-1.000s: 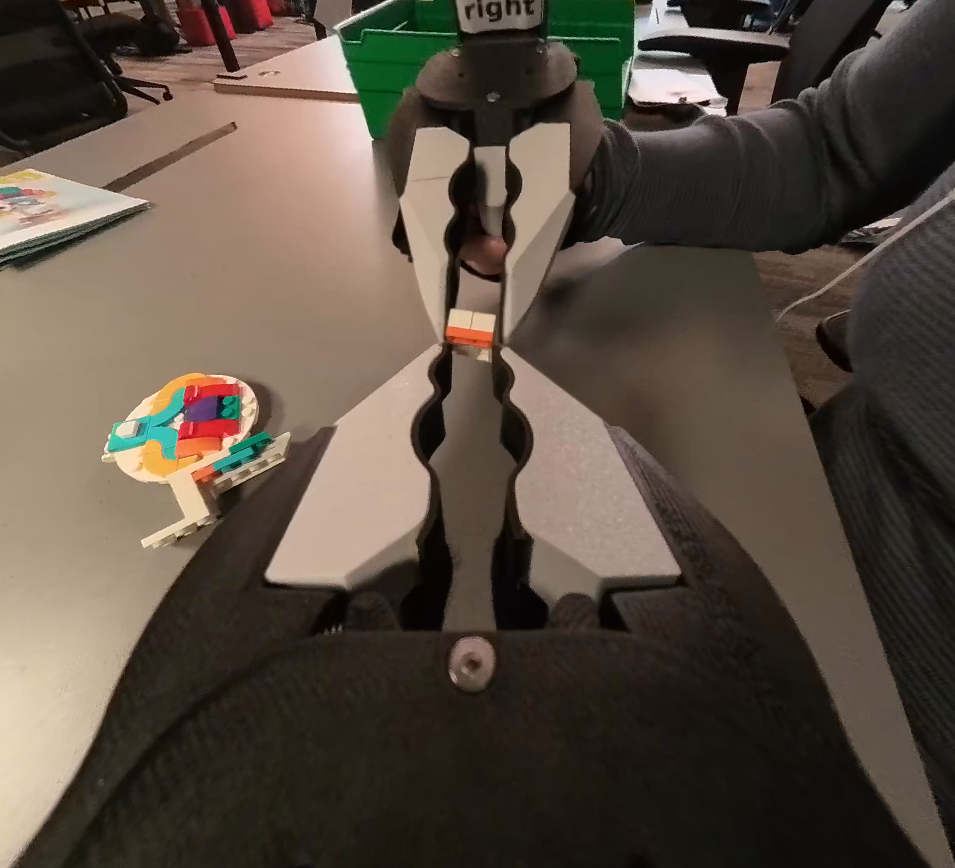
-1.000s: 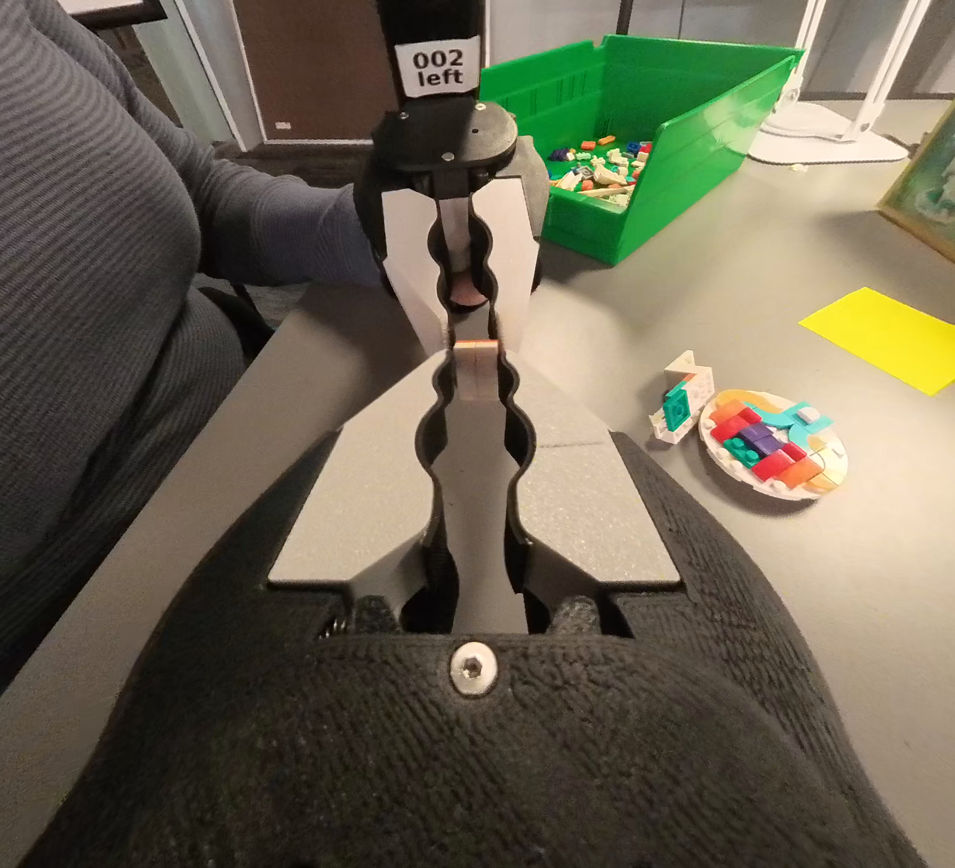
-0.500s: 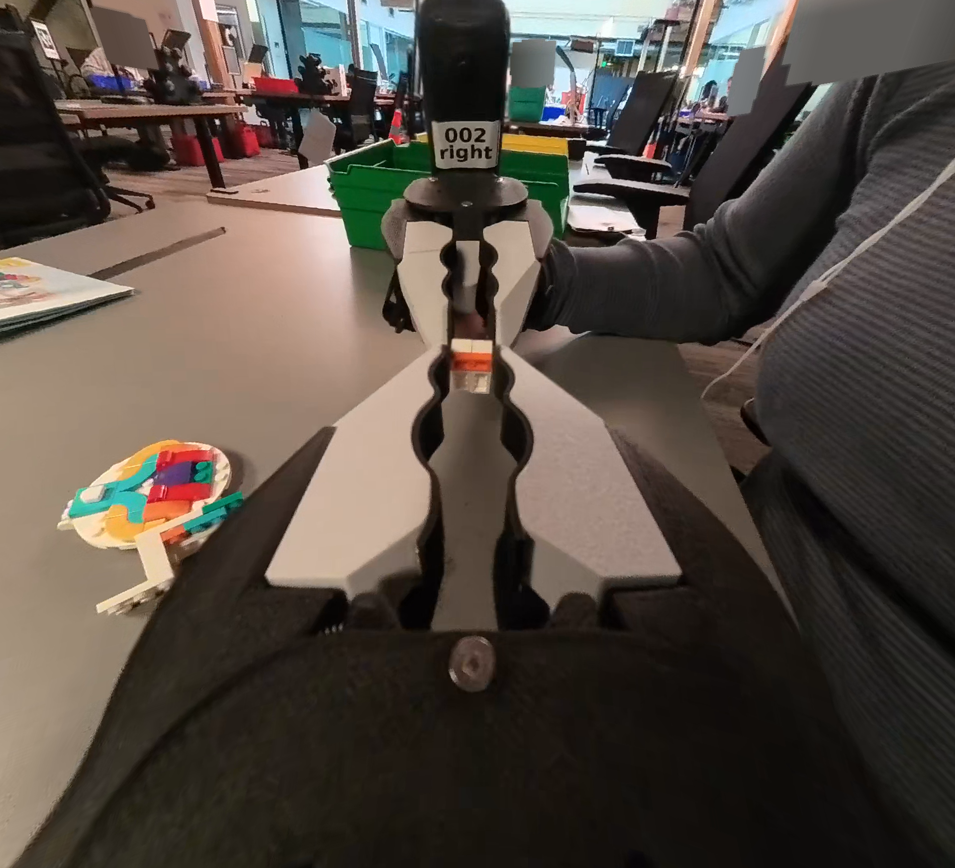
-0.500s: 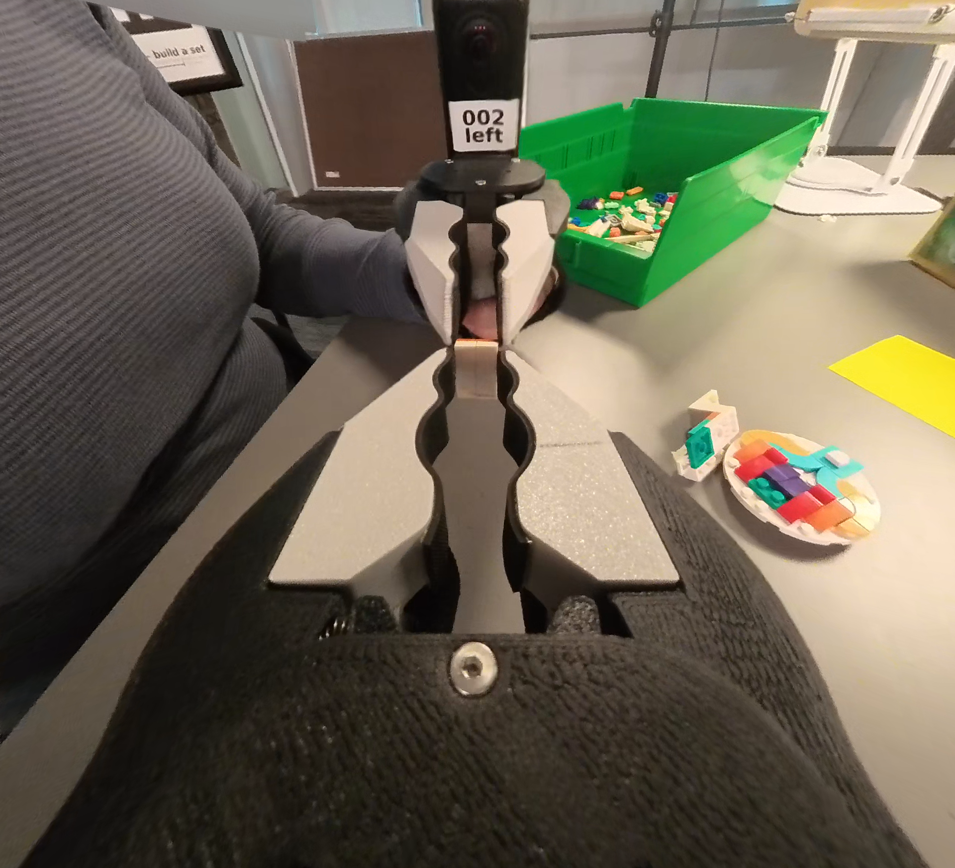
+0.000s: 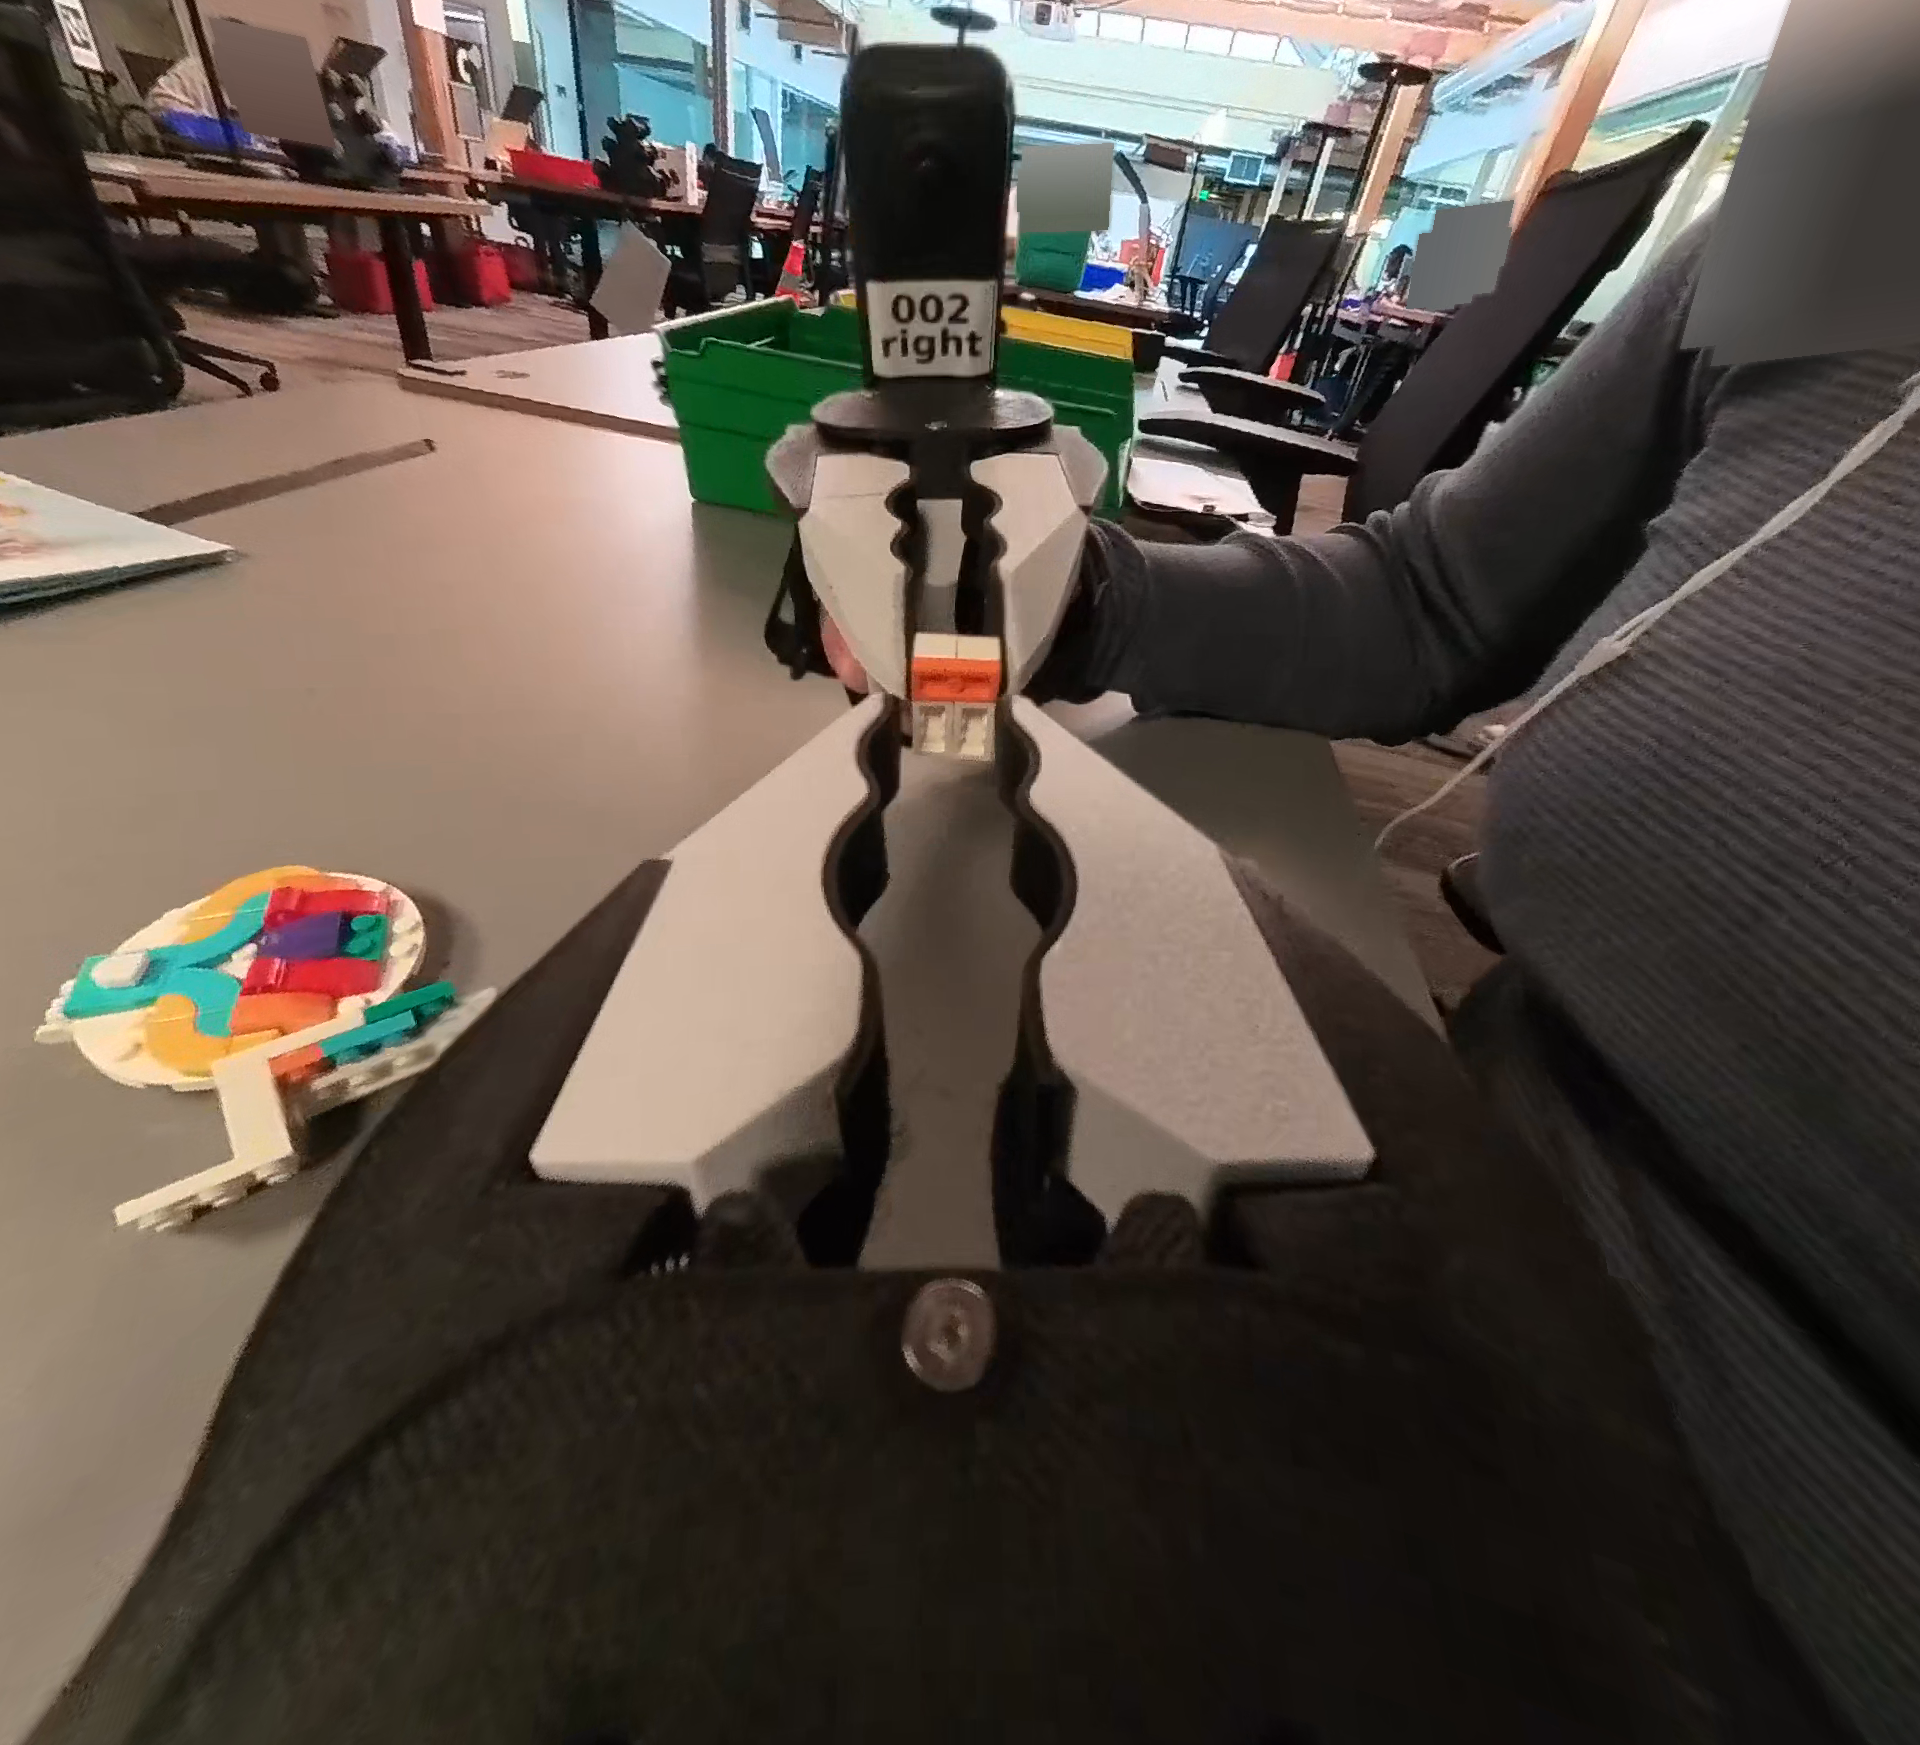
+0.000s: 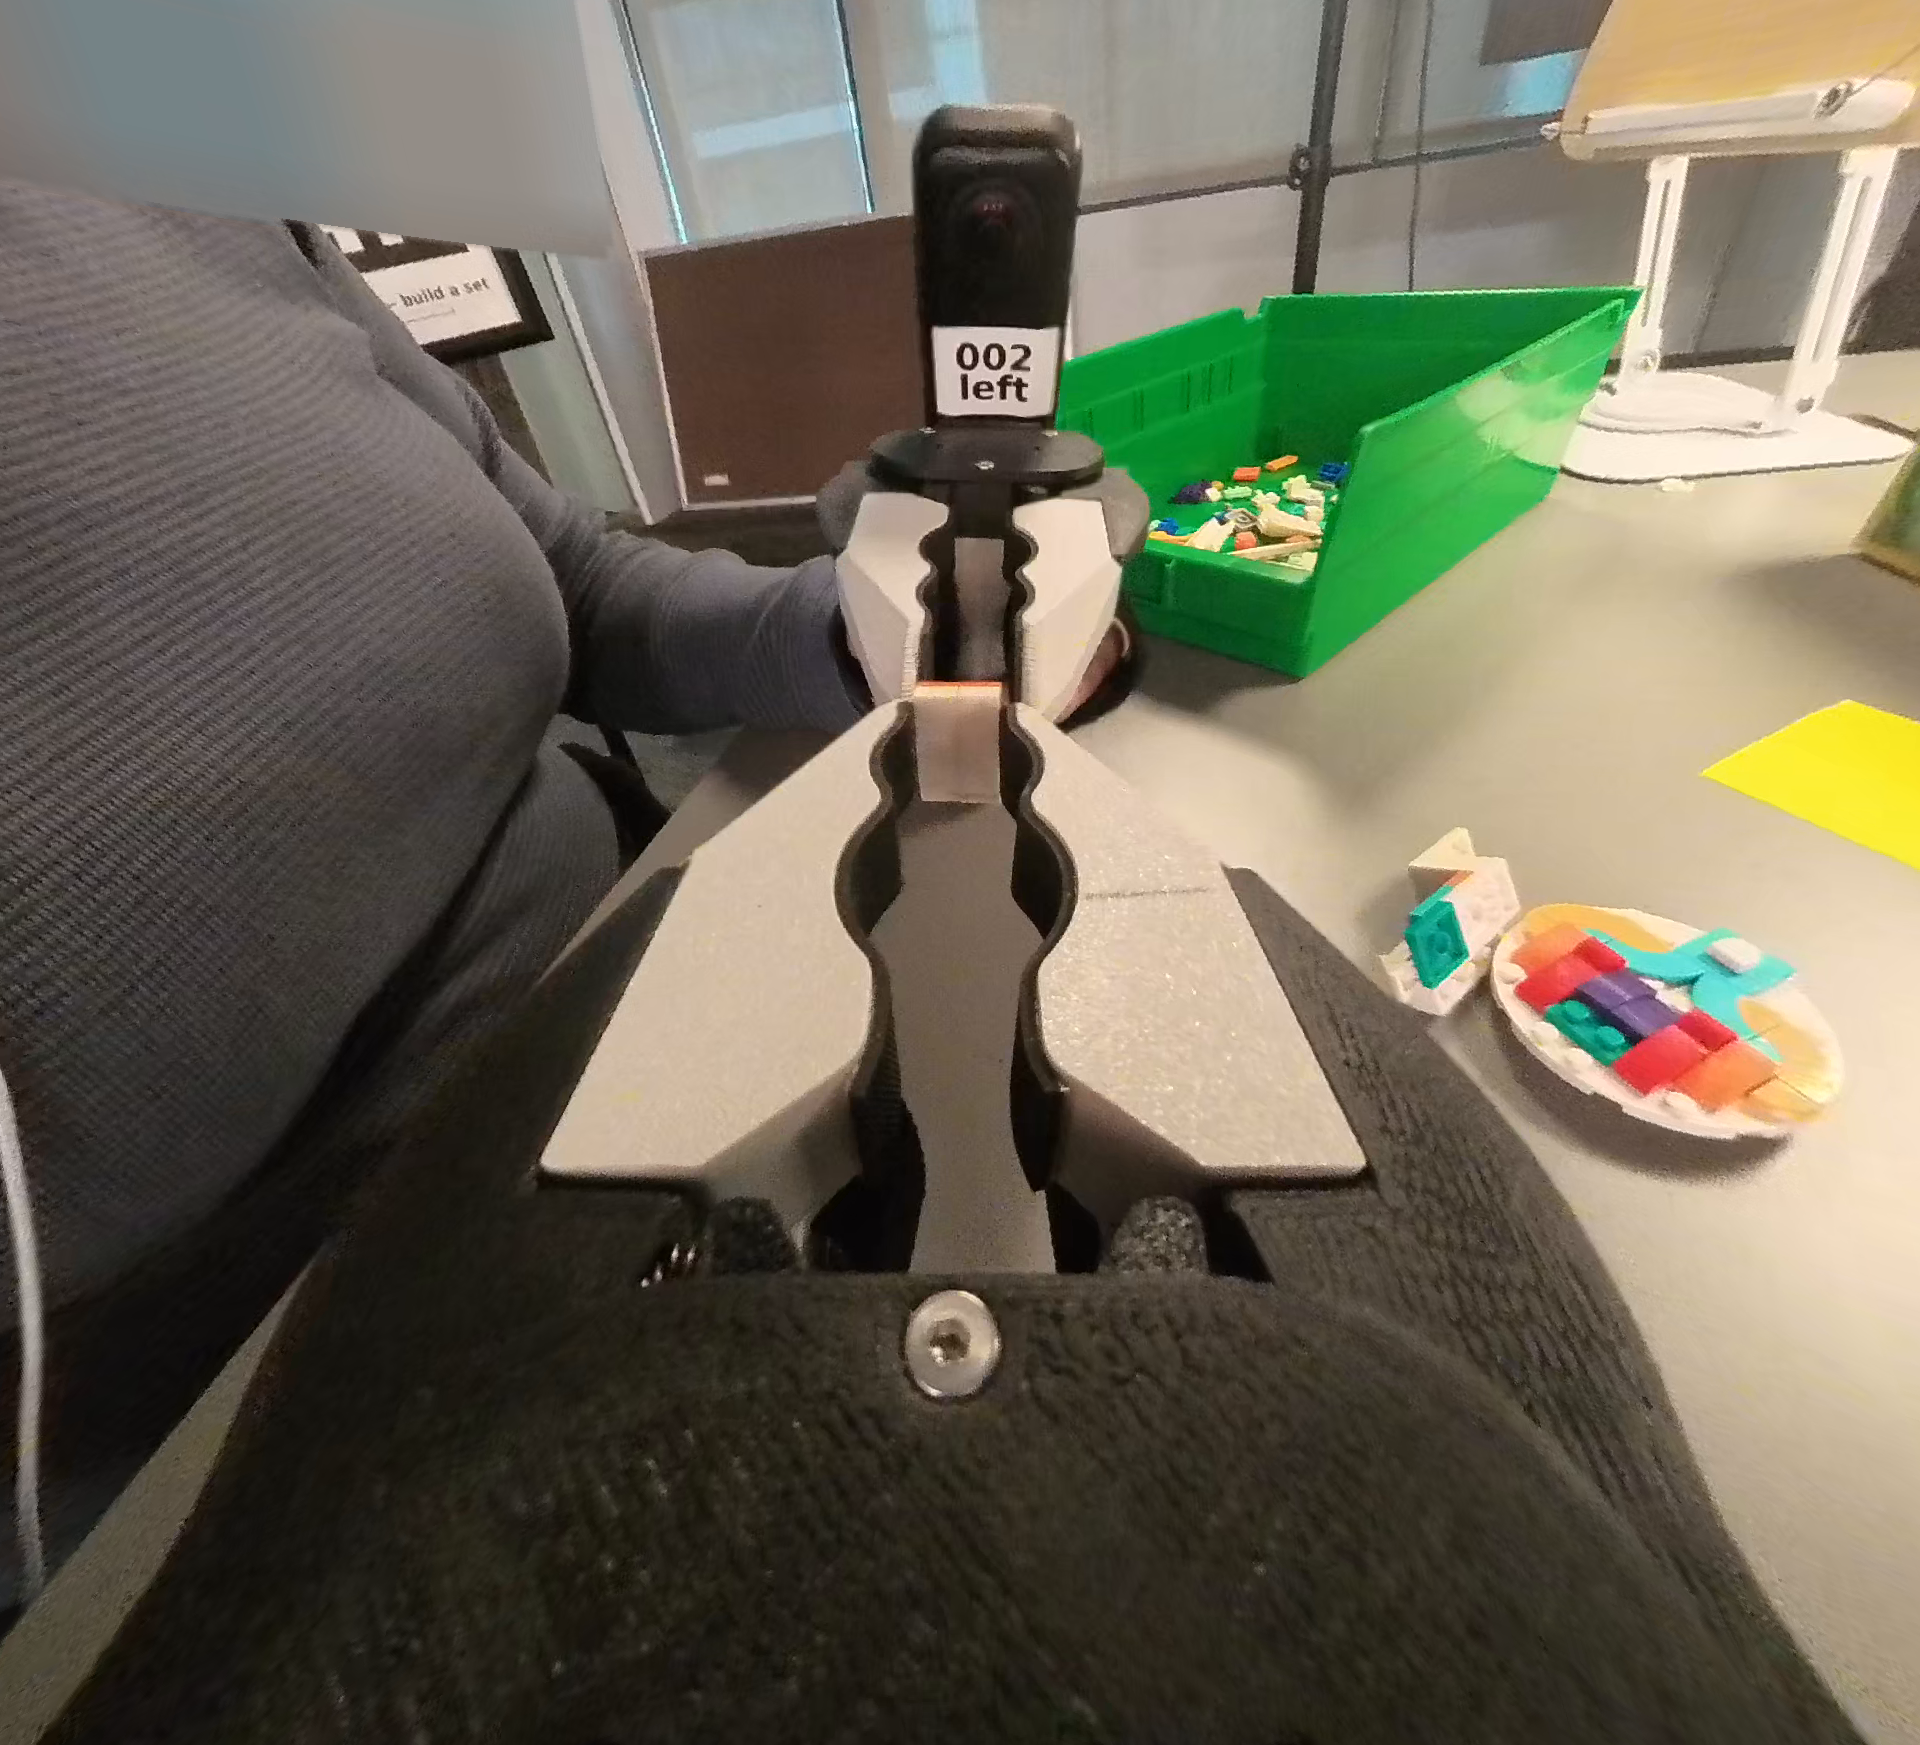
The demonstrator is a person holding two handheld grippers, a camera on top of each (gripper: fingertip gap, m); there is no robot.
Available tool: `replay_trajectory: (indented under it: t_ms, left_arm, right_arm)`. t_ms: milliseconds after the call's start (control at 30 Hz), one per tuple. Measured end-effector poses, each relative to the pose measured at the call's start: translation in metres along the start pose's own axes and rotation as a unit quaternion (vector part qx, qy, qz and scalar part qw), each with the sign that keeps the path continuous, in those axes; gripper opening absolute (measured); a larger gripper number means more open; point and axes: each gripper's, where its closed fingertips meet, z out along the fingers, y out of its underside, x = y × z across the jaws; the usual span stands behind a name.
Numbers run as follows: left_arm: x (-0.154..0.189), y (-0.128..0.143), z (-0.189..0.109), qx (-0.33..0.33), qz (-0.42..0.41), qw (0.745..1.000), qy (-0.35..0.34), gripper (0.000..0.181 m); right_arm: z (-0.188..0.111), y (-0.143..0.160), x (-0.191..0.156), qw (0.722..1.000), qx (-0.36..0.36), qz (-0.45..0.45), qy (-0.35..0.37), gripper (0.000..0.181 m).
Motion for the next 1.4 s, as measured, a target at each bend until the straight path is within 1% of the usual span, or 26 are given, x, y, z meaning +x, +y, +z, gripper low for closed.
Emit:
replay_trajectory:
  t_ms: [167, 467, 567, 700, 833, 900, 933, 1033, 1100, 1133, 1167, 1200, 1267, 1333, 1400]
  left_arm:
    - [-0.001, 0.000, 0.000, 0.008, -0.026, 1.000, 0.009, 0.016]
    - [-0.002, -0.006, -0.002, 0.026, -0.022, 0.999, 0.003, 0.018]
    - [-0.003, -0.002, -0.001, 0.018, -0.059, 0.998, 0.013, 0.019]
    - [0.001, -0.004, -0.001, 0.033, -0.123, 0.990, 0.057, 0.016]
    - [0.002, -0.004, -0.002, 0.042, -0.215, 0.970, 0.109, 0.011]
    - [0.003, -0.006, -0.004, 0.053, -0.250, 0.958, 0.133, 0.015]
    - [0.002, -0.007, -0.004, 0.053, -0.248, 0.958, 0.132, 0.014]
    - [-0.003, -0.002, -0.002, 0.035, -0.181, 0.980, 0.080, 0.018]
    - [-0.006, -0.004, -0.002, 0.040, -0.148, 0.987, 0.052, 0.023]
    - [-0.007, -0.006, -0.002, 0.044, -0.134, 0.989, 0.042, 0.024]
    - [-0.008, -0.008, -0.003, 0.047, -0.117, 0.992, 0.030, 0.025]
    - [-0.010, -0.009, -0.004, 0.048, -0.096, 0.994, 0.016, 0.025]
    - [-0.011, -0.009, -0.004, 0.045, -0.051, 0.998, -0.014, 0.025]
    - [-0.012, -0.008, -0.003, 0.035, -0.008, 0.998, -0.042, 0.025]
    - [-0.009, -0.006, -0.001, 0.025, 0.016, 0.999, -0.045, 0.021]
  right_arm:
    - [-0.001, 0.000, 0.001, 1.000, -0.001, -0.009, 0.005, 0.013]
    - [-0.001, 0.002, 0.001, 0.999, -0.013, -0.034, 0.017, 0.013]
    - [-0.002, 0.002, 0.004, 0.994, -0.025, -0.093, 0.047, 0.013]
    - [-0.001, 0.002, 0.004, 0.976, -0.048, -0.193, 0.086, 0.013]
    - [0.000, 0.002, 0.004, 0.952, -0.071, -0.273, 0.115, 0.013]
    - [-0.001, 0.000, 0.006, 0.928, -0.084, -0.332, 0.147, 0.013]
    - [-0.002, -0.002, 0.008, 0.906, -0.093, -0.375, 0.170, 0.013]
    - [-0.005, -0.004, 0.014, 0.820, -0.137, -0.505, 0.232, 0.013]
    - [-0.005, -0.006, 0.015, 0.757, -0.158, -0.578, 0.261, 0.013]
    - [-0.004, -0.006, 0.014, 0.732, -0.162, -0.605, 0.270, 0.013]
    - [-0.003, -0.007, 0.013, 0.713, -0.164, -0.623, 0.278, 0.013]
    - [-0.001, -0.008, 0.012, 0.699, -0.165, -0.636, 0.283, 0.013]
    - [0.001, -0.007, 0.010, 0.681, -0.168, -0.653, 0.286, 0.013]
    - [0.002, -0.005, 0.010, 0.674, -0.173, -0.660, 0.282, 0.013]
    - [0.003, -0.003, 0.010, 0.671, -0.178, -0.664, 0.278, 0.013]
